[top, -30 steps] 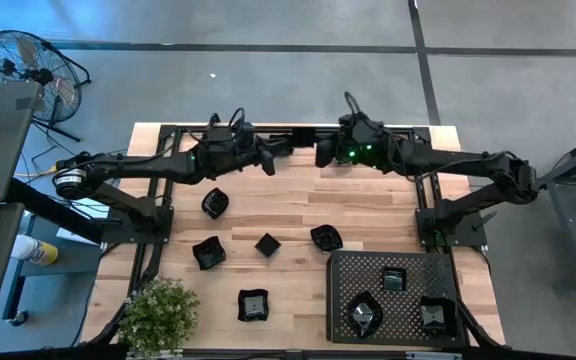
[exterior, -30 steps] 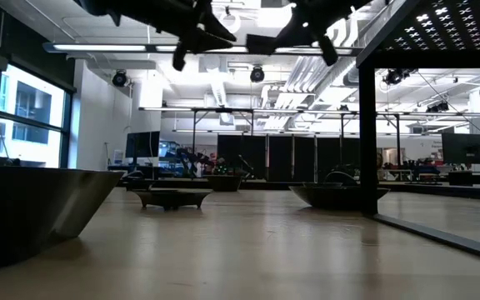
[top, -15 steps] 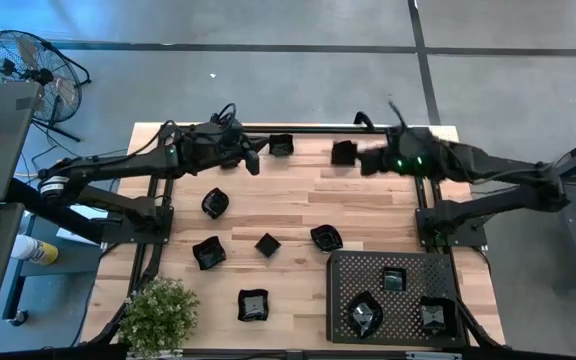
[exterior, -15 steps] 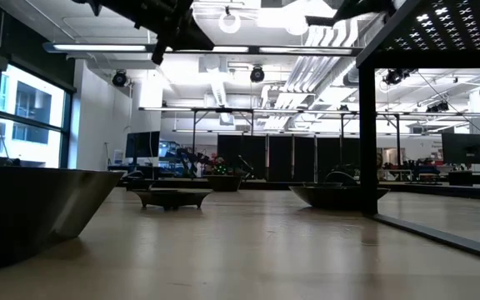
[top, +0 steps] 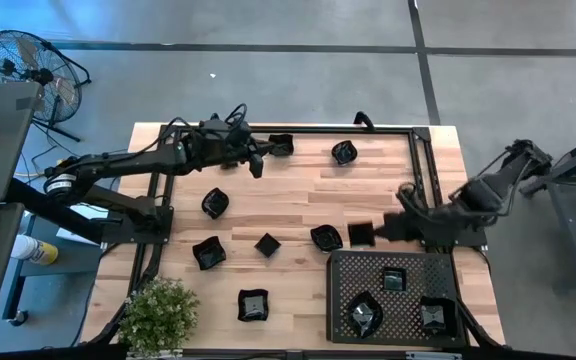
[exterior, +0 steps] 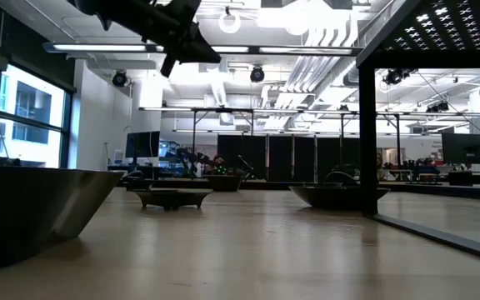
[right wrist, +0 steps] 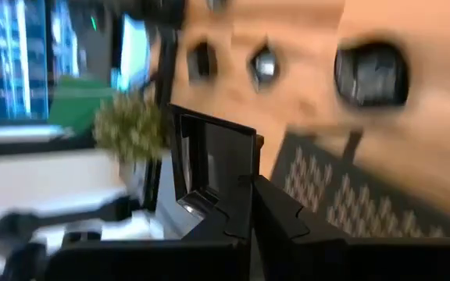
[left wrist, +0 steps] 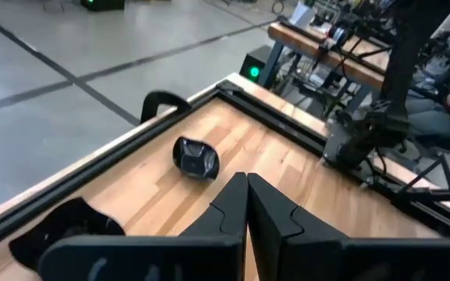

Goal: Pick & Place Mini shaped plates
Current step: Stack the black square plate on top of the black square plate on the shelf

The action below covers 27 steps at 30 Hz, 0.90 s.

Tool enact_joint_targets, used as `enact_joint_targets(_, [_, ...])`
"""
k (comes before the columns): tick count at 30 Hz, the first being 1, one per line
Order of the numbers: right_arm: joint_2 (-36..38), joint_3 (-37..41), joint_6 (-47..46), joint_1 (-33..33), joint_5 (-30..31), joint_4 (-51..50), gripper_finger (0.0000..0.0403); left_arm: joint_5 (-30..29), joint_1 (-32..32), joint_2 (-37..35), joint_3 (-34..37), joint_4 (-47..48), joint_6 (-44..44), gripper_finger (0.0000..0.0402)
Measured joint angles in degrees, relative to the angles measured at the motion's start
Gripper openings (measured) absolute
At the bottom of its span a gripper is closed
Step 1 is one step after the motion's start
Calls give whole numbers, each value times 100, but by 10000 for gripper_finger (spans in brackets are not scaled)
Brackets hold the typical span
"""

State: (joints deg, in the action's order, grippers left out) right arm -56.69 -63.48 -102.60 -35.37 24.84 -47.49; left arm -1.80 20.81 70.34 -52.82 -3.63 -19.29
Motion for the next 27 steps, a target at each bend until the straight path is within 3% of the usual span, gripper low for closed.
enact_joint_targets(4, [-122,0,-461,-592,-456,-71,1,240,192,5,2,21,8,1])
enact_joint_targets(9, [-137,2,-835,-1278,-611,-304,1,446,379,5,2,34,15,0])
enact_joint_targets(14, [-144,-180,-1317,-1608,-1075,-1536,0,547,452,5,2,38,15,0])
enact_joint_targets(19, [-127,-828,-1420,-1860,-983,-2882,0,544,437,5,2,52,-2,0])
enact_joint_targets(23, [-141,-835,-1280,-1907,-682,-2521,0,536,431,5,2,78,-43,0])
enact_joint_targets(27, [-211,-546,-1207,-1909,-797,-2072,0,533,431,5,2,78,-43,0])
